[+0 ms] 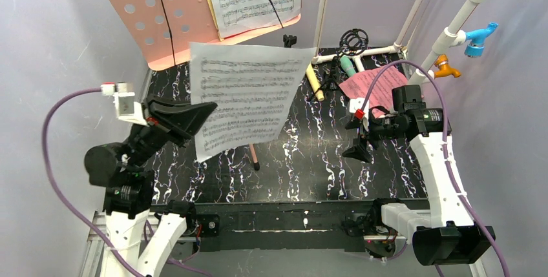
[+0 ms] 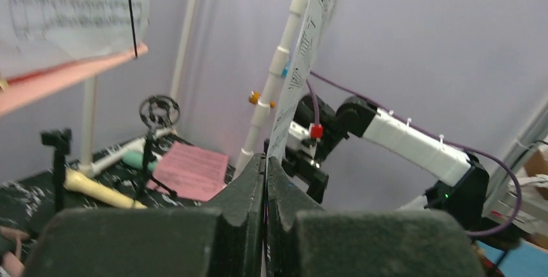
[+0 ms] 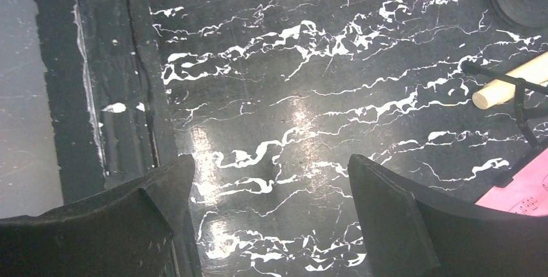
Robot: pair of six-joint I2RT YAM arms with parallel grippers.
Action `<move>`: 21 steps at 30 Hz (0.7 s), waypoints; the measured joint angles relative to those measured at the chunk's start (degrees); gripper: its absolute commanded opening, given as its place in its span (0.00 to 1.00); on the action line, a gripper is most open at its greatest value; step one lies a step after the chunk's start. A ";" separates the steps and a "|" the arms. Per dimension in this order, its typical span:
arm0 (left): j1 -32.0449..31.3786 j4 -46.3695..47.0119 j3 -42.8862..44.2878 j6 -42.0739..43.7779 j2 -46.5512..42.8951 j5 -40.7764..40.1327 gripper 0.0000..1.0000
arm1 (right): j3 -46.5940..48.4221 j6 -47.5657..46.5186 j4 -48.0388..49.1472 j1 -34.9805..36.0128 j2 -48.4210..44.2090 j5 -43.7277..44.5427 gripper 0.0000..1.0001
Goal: Pack up the instrument practice props
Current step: Pick up the sheet music from the music stand, then place the sheet music at the center of the board.
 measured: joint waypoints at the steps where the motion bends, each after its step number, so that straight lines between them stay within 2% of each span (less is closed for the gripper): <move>1: -0.76 -0.04 -1.62 -0.17 -0.11 0.46 0.00 | 0.35 0.00 -0.81 -0.11 0.00 -0.44 0.98; 13: -8.00 -2.16 -19.54 0.22 -6.64 3.72 0.00 | 1.55 -0.07 -4.85 -2.73 2.19 -4.70 0.98; 17: -14.62 -4.42 -24.11 2.67 -5.73 3.45 0.00 | 2.05 -0.52 -5.07 -2.86 3.72 -4.81 0.98; 21: -25.27 -10.27 -25.92 8.44 -2.49 -1.68 0.00 | 2.14 -1.51 -5.33 -2.93 4.22 -4.81 0.99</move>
